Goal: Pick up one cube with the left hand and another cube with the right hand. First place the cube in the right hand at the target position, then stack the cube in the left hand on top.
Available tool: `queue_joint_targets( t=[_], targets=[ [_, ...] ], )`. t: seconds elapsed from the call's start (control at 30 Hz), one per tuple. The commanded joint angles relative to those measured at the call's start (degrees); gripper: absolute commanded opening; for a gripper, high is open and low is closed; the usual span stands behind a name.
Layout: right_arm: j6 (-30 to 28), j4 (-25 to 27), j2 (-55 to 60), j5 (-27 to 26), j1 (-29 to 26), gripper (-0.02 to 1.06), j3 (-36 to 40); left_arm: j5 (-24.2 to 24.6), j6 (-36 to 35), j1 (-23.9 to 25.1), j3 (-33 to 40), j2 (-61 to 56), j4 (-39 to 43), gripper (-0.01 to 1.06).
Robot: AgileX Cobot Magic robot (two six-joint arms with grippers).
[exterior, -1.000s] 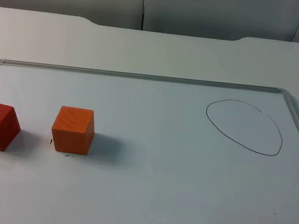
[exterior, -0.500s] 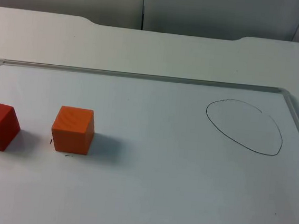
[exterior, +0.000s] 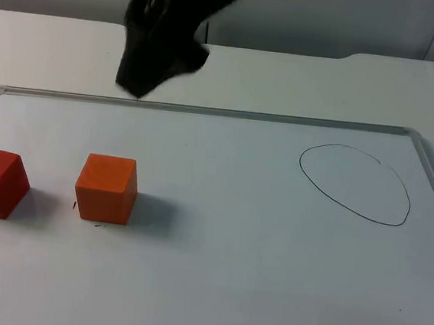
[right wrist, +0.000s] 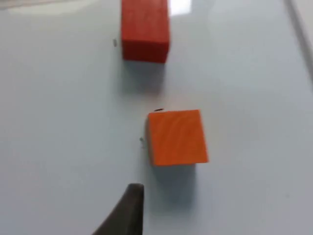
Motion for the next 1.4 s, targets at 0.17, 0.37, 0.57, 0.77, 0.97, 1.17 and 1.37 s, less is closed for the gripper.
queue_joint_targets(
  t=[0.17, 0.37, 0.57, 0.77, 0.97, 1.17, 1.37],
  targets=[
    [4.35, -7.78, 8.34, -3.39, 4.41, 0.99, -0.58, -0.1, -0.14, -0.05, 0.42, -0.23, -0.24, 1.05],
    [4.35, -5.92, 13.64, -6.6, 4.7, 0.99, -2.28, -0.1, -0.14, -0.05, 0.42, -0.23, -0.24, 1.05],
    [4.11, -5.52, 17.01, -7.78, 4.7, 0.99, -3.54, -0.1, -0.14, -0.05, 0.42, -0.23, -0.24, 1.05],
    [3.51, -3.73, 20.37, -9.36, 4.7, 0.96, -4.47, -0.1, -0.14, -0.05, 0.42, -0.23, -0.24, 1.05],
    [2.18, -2.03, 21.84, -9.64, 4.7, 0.91, -4.47, -0.1, -0.14, -0.05, 0.42, -0.23, -0.24, 1.05],
    [2.3, -2.03, 21.93, -10.68, 4.7, 0.57, -4.47, -0.1, -0.14, -0.05, 0.42, -0.23, -0.24, 1.05],
    [2.77, -2.75, 21.78, -12.31, 4.7, 0.19, -4.47, -0.1, -0.14, -0.05, 0.42, -0.23, -0.24, 1.05]
  ],
)
